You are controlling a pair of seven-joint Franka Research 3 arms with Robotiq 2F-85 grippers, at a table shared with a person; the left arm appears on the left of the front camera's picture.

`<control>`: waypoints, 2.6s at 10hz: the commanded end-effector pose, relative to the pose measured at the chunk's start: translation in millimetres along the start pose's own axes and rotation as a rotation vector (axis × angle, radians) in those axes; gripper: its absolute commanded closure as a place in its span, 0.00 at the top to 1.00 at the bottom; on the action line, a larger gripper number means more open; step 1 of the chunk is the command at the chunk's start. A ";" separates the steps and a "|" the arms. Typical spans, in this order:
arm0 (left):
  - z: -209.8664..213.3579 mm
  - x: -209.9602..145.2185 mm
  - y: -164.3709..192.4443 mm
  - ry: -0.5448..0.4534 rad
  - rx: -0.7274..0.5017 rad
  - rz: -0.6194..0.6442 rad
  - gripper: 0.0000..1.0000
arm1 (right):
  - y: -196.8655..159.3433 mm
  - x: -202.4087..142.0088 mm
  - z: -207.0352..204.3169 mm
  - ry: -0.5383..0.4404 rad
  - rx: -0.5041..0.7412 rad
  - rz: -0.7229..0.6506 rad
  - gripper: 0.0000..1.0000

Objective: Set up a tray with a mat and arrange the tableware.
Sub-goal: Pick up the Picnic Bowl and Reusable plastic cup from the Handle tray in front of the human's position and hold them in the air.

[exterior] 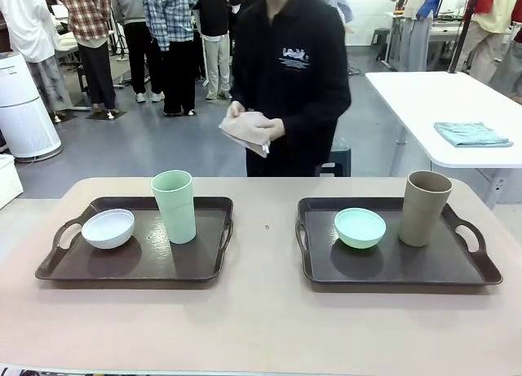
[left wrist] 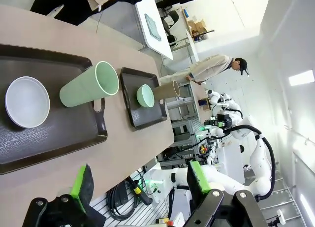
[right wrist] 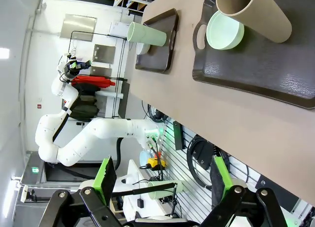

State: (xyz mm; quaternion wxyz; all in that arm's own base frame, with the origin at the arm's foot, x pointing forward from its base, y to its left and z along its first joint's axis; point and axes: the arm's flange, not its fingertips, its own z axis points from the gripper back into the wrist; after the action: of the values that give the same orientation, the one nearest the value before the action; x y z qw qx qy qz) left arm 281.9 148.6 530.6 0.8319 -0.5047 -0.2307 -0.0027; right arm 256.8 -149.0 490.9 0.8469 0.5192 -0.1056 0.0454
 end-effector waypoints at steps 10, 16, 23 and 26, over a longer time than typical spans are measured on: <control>-2.2 0.6 1.6 -0.017 -0.020 -0.024 1.00 | -0.8 -0.9 -4.7 -0.021 0.018 0.003 1.00; -2.2 0.6 1.6 -0.017 -0.020 -0.024 1.00 | -0.8 -0.9 -4.7 -0.021 0.018 0.003 1.00; -2.2 0.6 1.6 -0.017 -0.020 -0.024 1.00 | -0.8 -0.9 -4.7 -0.021 0.018 0.003 1.00; -2.2 0.6 1.6 -0.017 -0.020 -0.024 1.00 | -0.8 -0.9 -4.7 -0.021 0.018 0.003 1.00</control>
State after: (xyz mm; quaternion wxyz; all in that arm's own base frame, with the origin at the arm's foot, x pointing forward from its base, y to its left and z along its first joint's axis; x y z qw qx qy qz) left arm 282.8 147.7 531.3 0.8296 -0.5069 -0.2340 -0.0035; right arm 256.8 -149.0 490.9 0.8469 0.5192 -0.1056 0.0454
